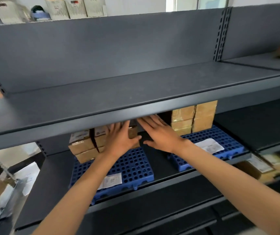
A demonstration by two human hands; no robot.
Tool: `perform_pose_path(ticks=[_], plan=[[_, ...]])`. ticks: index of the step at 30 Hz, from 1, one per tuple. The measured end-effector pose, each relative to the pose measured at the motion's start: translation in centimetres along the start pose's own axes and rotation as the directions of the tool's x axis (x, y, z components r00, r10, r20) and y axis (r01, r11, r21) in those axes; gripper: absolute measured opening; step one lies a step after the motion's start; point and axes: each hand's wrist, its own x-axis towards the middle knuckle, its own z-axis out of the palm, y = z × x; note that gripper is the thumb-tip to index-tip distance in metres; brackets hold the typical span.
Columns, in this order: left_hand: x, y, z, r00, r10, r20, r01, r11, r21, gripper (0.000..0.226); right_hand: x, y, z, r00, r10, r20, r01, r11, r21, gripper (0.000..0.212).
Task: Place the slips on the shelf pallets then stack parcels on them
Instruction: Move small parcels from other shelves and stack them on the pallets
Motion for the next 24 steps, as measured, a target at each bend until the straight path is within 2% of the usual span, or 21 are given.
perform_pose_path(ticks=[3, 5, 7, 8, 10, 13, 15, 17, 18, 20, 24], plan=[[1.5, 4.1, 1.6, 0.994, 0.107, -0.017, -0.108, 0.992, -0.073, 0.097, -3.5, 3.2, -1.1, 0.997, 0.073, -0.018, -0.073, 0.997, 0.006, 0.092], [2.5, 6.8, 2.9, 0.993, 0.119, 0.018, -0.11, 0.963, -0.248, 0.097, -5.8, 5.5, -1.5, 0.986, 0.167, -0.008, -0.166, 0.985, 0.036, 0.09], [3.4, 9.4, 4.6, 0.995, 0.066, 0.076, -0.021, 0.875, -0.484, 0.098, -8.1, 8.1, -1.6, 0.95, 0.313, -0.011, -0.308, 0.941, 0.14, 0.089], [3.6, 10.1, 5.4, 0.992, 0.019, 0.125, 0.058, 0.809, -0.586, 0.099, -9.0, 9.2, -1.4, 0.916, 0.402, -0.011, -0.39, 0.893, 0.225, 0.089], [4.4, 11.4, 7.2, 0.973, -0.062, 0.221, 0.203, 0.685, -0.699, 0.102, -11.1, 11.7, -1.0, 0.802, 0.597, 0.012, -0.549, 0.728, 0.41, 0.087], [5.6, 12.7, 9.5, 0.94, -0.158, 0.301, 0.337, 0.545, -0.768, 0.105, -14.0, 15.8, -0.2, 0.632, 0.774, 0.025, -0.625, 0.491, 0.607, 0.081], [6.2, 13.3, 10.7, 0.918, -0.2, 0.341, 0.396, 0.471, -0.789, 0.109, -15.1, 18.5, 0.2, 0.595, 0.803, 0.042, -0.627, 0.43, 0.649, 0.082], [6.6, 13.9, 11.7, 0.891, -0.24, 0.386, 0.454, 0.44, -0.775, 0.112, -15.0, 21.0, 0.3, 0.565, 0.819, 0.099, -0.621, 0.342, 0.705, 0.088], [6.9, 14.1, 12.2, 0.881, -0.258, 0.397, 0.473, 0.433, -0.768, 0.113, -14.6, 22.1, 0.3, 0.561, 0.816, 0.138, -0.595, 0.281, 0.753, 0.09], [7.4, 14.6, 12.9, 0.876, -0.282, 0.393, 0.48, 0.42, -0.77, 0.112, -13.5, 24.0, 0.4, 0.609, 0.766, 0.205, -0.52, 0.191, 0.833, 0.086], [8.4, 15.6, 13.6, 0.874, -0.292, 0.389, 0.481, 0.402, -0.779, 0.1, -12.1, 26.7, 1.9, 0.706, 0.647, 0.288, -0.488, 0.151, 0.859, 0.069]])
